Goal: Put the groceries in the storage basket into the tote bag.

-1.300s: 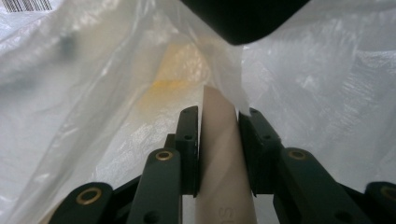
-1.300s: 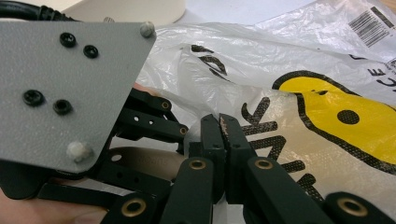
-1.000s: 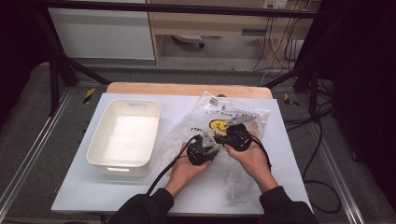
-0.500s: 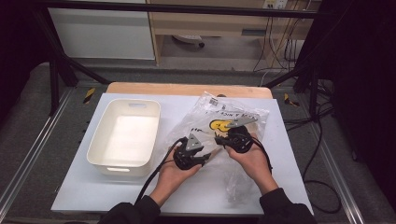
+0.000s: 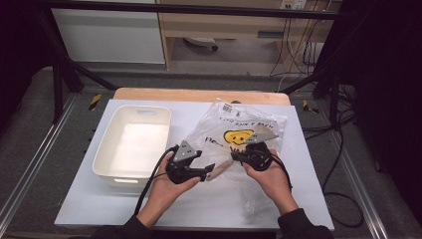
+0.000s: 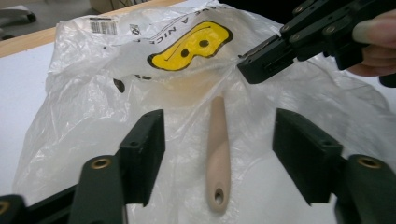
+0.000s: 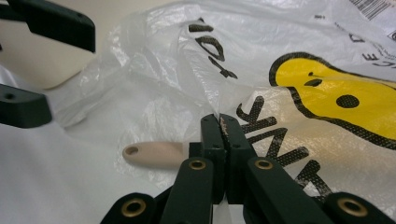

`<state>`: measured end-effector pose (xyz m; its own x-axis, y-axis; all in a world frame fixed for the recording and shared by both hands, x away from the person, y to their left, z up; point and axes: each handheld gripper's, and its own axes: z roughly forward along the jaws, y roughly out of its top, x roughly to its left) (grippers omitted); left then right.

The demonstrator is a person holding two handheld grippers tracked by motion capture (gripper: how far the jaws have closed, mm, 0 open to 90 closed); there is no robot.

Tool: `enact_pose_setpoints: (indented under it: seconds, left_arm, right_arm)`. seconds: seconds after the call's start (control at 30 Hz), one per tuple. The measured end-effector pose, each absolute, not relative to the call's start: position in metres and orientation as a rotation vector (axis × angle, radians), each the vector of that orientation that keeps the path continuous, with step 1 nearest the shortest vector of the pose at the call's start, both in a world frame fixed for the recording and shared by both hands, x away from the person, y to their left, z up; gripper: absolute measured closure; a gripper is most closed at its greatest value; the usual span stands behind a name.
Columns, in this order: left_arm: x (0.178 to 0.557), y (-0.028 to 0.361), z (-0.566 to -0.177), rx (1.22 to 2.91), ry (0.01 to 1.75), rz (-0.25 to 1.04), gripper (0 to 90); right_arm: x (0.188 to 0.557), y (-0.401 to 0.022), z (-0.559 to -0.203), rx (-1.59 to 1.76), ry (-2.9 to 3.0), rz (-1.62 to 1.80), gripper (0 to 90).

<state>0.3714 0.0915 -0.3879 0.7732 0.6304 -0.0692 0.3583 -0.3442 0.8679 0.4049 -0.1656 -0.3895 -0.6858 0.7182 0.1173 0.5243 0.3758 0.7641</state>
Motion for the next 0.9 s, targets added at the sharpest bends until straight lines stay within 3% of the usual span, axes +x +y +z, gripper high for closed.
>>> enact_pose_setpoints:
  seconds: [0.3,0.9]
  left_arm:
    - [0.371,0.1,-0.384,1.953,0.771,0.365,17.1]
    - [0.374,0.106,-0.372,1.921,0.828,0.425,11.3]
  right_arm:
    - [0.397,-0.168,-0.399,1.102,2.415,1.181,90.0]
    - [0.388,-0.168,-0.413,1.081,2.489,1.124,90.0]
